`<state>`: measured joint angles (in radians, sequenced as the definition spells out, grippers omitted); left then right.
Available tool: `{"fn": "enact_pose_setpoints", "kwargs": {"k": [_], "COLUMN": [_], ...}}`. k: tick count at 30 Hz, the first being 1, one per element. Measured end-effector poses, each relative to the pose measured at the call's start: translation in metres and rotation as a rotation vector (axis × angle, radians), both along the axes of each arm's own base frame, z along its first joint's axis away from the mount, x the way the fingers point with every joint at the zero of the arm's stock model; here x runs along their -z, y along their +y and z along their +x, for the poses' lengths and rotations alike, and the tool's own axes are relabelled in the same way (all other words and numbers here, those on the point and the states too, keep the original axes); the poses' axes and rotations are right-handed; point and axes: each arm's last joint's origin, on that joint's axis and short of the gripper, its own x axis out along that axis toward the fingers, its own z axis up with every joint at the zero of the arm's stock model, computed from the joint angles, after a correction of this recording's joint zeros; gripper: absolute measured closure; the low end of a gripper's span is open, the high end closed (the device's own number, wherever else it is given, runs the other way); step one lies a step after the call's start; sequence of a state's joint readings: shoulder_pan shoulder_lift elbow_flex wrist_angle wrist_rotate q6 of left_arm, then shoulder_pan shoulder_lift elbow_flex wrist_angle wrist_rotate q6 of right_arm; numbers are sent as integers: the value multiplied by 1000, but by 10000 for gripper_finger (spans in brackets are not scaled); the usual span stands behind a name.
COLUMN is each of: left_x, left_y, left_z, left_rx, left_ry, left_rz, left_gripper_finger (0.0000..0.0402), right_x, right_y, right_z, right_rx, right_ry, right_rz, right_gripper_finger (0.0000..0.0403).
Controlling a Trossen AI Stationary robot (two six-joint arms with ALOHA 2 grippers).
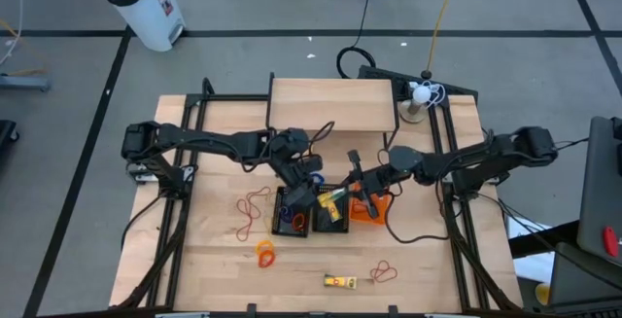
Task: Pick & Place Office Desk Supplies
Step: Put the crayon box into the right black basket
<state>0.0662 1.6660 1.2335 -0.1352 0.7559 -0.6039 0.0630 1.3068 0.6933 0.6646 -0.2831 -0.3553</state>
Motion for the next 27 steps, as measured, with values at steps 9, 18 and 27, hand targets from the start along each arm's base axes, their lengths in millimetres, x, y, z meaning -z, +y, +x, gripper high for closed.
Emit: {"fn": "enact_pose_setpoints", "kwargs": {"k": [9,18,27], "left_x": [1,2,17], "left_y": [7,21,43], "left_z": [-2,-5,-24], "left_rx": [32,76,92], "left_ry": [16,12,175], "left_rz": [-45,-78,-109], "left_gripper_finger": [273,196,188], "right_x": [-7,-9,-7], "right_y": [4,6,6], "right_z": [-6,-8,-11], "right_rx": [48,39,40], "right_ry": [-5,-3,43], "right_rz": [-2,-6,-4], "right_gripper_finger": [372,374,374]}}
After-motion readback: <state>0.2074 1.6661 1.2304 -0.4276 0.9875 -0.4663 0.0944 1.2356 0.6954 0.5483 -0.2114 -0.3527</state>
